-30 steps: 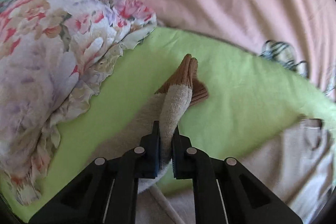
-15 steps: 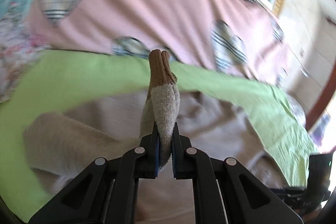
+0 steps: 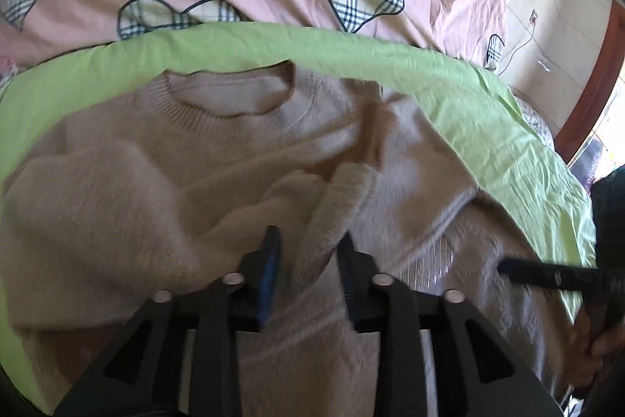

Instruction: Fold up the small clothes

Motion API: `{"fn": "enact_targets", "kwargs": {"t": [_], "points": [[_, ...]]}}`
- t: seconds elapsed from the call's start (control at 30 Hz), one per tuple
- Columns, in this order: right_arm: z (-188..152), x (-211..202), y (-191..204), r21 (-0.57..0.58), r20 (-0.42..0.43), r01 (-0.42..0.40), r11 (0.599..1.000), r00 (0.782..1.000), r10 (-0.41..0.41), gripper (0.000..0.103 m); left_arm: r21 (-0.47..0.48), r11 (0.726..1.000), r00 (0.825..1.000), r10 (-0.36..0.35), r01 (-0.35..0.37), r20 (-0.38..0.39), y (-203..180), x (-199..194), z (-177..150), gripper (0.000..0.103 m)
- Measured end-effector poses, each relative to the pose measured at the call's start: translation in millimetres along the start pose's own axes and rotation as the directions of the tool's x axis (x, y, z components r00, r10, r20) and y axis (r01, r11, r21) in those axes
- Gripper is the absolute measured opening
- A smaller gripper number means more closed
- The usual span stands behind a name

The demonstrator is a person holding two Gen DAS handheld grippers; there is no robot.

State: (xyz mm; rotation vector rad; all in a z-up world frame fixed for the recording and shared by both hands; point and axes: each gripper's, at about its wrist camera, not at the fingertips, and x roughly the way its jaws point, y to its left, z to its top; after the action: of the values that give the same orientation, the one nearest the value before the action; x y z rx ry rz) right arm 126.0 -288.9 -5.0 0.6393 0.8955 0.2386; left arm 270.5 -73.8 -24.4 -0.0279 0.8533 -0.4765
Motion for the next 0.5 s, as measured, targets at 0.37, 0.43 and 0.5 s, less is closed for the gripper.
{"fn": "enact_targets", "kwargs": {"t": [0.37, 0.43, 0.5], "points": [[48, 48, 14, 0.018, 0.019, -0.014, 1.0, 1.0, 0.014, 0.06, -0.186, 0.954, 0.969, 0.245, -0.235, 0.03, 93, -87, -69, 0.052], [56, 57, 12, 0.026, 0.028, 0.002, 1.0, 1.0, -0.003, 0.06, -0.238, 0.927, 0.953, 0.303, -0.29, 0.021, 118, -94, -75, 0.053], [62, 71, 10, 0.032, 0.001, 0.015, 0.999, 1.0, -0.015, 0.06, -0.291, 0.901, 0.943, 0.332, -0.322, -0.017, 146, -93, -79, 0.053]]}}
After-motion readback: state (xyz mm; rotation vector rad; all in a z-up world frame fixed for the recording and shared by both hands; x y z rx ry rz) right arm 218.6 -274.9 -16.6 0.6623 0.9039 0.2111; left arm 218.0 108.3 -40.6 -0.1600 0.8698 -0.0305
